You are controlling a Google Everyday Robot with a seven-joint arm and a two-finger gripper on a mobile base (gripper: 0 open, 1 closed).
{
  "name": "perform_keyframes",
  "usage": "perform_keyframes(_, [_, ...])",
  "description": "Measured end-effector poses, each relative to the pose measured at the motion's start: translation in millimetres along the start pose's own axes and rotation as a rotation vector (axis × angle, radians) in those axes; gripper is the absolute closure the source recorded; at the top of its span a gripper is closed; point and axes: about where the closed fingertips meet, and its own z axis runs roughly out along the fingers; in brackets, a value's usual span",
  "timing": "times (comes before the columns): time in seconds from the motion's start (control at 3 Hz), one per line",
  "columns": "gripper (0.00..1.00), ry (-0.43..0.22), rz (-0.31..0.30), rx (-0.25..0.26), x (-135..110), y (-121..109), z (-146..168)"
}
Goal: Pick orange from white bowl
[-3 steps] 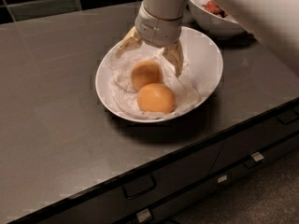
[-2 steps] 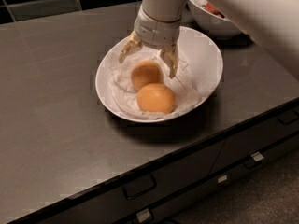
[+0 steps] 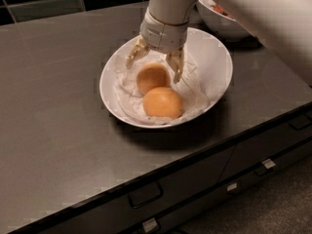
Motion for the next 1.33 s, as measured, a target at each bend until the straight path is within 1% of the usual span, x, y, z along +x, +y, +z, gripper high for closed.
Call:
perform_keyframes(0.67, [0.29,-0.017,-0.001,0.001,0.5,1.8,7.8])
perform_keyframes(1.33, [0.29,-0.053,-0.008,-0.03,6.1,4.6,21.8])
